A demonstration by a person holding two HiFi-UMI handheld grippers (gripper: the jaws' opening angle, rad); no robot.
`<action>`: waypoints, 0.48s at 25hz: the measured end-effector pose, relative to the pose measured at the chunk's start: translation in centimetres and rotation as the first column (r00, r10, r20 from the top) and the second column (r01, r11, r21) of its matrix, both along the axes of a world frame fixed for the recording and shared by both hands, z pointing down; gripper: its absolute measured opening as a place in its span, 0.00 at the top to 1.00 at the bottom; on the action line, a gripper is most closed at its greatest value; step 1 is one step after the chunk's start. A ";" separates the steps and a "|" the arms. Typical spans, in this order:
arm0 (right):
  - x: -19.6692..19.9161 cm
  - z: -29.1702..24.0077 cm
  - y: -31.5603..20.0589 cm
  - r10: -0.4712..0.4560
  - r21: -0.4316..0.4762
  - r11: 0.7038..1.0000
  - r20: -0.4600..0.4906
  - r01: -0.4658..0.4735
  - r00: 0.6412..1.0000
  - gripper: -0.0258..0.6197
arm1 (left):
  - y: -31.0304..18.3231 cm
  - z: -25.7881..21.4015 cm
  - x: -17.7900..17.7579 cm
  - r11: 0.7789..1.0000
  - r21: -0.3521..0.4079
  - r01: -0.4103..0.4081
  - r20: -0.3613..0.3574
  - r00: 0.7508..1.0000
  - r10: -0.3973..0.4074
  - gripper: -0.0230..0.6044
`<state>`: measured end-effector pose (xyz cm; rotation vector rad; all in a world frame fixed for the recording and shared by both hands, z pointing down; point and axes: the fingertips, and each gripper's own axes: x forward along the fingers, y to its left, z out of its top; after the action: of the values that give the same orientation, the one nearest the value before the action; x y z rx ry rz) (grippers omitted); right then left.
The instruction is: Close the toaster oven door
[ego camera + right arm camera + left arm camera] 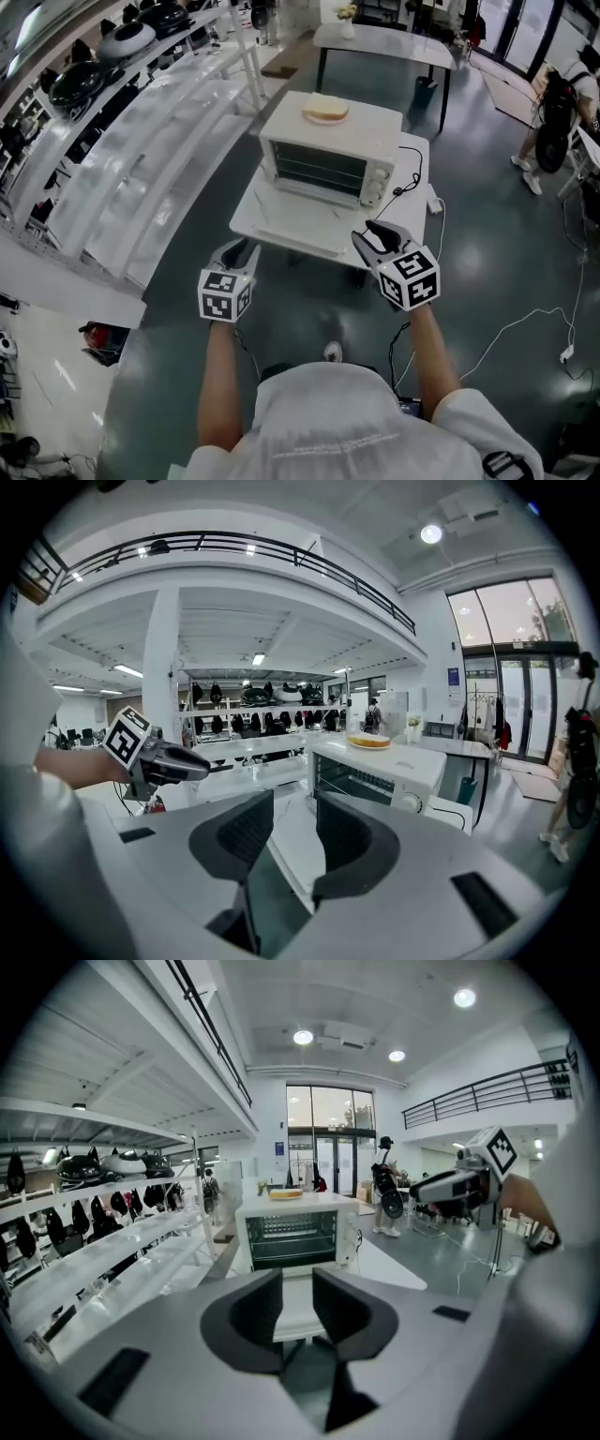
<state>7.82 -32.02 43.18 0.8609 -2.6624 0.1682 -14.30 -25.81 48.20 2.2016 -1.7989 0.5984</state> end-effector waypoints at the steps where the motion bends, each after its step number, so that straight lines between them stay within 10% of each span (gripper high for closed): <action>1: -0.4 0.4 -0.5 -0.002 -0.007 1.000 -0.004 0.002 1.000 0.72 | -0.5 0.7 -0.4 1.000 -0.014 0.002 -0.004 1.000 -0.002 0.79; 12: -5.0 6.4 -5.1 0.096 -0.122 0.987 -0.059 -0.103 0.994 0.72 | -6.7 12.6 -6.6 0.972 -0.229 -0.052 -0.082 0.996 0.034 0.79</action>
<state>2.85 -37.12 49.53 0.9445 -2.5310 0.3282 -20.93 -32.49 60.80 2.0818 -1.5599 0.6843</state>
